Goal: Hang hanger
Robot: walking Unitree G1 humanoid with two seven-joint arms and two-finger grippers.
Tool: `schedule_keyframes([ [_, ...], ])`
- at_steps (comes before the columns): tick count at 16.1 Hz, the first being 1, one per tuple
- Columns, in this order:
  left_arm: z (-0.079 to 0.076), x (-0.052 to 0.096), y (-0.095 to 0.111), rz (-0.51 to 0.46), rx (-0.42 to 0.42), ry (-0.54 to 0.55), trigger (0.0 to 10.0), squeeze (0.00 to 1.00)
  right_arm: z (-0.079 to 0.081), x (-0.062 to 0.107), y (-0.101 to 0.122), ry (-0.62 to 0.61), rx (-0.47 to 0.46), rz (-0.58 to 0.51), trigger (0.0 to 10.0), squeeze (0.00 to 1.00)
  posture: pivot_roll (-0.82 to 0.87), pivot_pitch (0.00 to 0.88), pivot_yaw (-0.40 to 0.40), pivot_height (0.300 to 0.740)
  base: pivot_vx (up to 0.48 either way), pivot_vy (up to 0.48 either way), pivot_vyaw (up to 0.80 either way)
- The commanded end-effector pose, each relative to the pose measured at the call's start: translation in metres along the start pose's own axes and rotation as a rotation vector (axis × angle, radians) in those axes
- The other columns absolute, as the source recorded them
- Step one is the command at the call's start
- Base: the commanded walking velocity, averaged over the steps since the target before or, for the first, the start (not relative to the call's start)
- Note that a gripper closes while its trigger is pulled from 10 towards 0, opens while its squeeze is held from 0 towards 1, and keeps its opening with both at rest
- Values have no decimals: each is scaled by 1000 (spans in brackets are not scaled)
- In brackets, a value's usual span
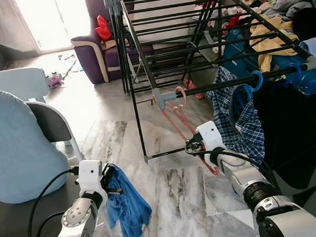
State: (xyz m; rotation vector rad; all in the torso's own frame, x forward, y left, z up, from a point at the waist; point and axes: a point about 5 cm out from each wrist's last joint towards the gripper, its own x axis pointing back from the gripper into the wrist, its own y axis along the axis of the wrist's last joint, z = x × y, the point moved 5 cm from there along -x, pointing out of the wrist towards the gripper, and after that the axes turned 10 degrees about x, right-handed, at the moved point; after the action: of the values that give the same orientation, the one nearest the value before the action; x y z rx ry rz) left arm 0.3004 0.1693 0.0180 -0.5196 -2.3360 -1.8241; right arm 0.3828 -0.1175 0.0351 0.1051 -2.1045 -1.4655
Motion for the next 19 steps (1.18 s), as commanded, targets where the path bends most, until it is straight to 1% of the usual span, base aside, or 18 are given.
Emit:
schedule_keyframes([
  [1,0,-2,6,-8,-18,-1,10000,0,-5,-2,14,-11,6,-30,10000,0,-87,0,20,736,0,0,0],
  [3,0,-2,5,1,-19,-3,10000,0,-11,-2,17,-22,8,-29,10000,0,-89,0,21,736,0,0,0],
  [4,0,-2,3,7,-21,-5,10000,0,-12,-2,20,-13,-23,-49,10000,1000,-89,0,21,736,0,0,0],
  [7,-1,-2,2,12,-23,-7,10000,0,-9,-3,19,-8,2,-36,10000,1000,-86,0,19,736,0,0,0],
  [8,-1,-2,2,13,-24,-7,10000,0,-8,-3,19,-2,2,-34,10000,965,-86,0,18,736,0,0,0],
  [9,-1,-2,1,17,-24,-6,10000,0,-6,-4,17,12,1,-26,10000,102,-86,0,18,736,0,0,0],
  [10,-1,-2,1,19,-25,-7,10000,0,-4,-4,17,27,0,-31,0,0,-85,0,16,736,0,0,0],
  [19,-1,-3,0,29,-24,-4,10000,0,-5,-3,15,21,-4,-21,0,0,-85,0,19,736,0,0,0],
])
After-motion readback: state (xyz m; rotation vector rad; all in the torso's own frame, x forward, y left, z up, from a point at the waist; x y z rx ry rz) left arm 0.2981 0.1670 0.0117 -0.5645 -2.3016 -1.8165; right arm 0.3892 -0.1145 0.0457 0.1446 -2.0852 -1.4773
